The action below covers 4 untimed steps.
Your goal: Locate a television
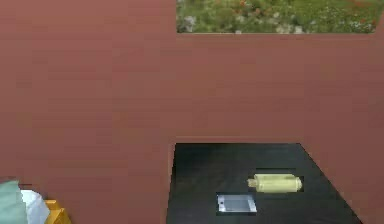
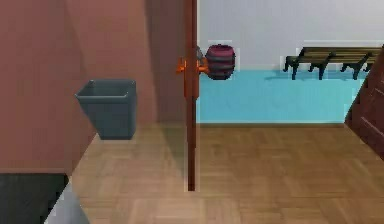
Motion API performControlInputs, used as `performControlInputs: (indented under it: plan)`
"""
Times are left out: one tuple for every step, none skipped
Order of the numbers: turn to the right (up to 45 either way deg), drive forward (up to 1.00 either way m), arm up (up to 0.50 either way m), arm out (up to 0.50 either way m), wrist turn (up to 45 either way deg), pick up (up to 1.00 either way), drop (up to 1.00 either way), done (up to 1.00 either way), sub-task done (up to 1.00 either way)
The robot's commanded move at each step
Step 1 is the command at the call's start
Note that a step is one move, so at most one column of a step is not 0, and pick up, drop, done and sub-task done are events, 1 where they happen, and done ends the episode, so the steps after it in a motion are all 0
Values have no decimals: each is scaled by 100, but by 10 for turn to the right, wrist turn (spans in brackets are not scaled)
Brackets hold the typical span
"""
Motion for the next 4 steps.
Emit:
performControlInputs:
  plan:
    - [450,0,0,0,0,0,0,0,0]
    - [450,0,0,0,0,0,0,0,0]
    - [360,0,0,0,0,0,0,0,0]
    - [30,0,0,0,0,0,0,0,0]
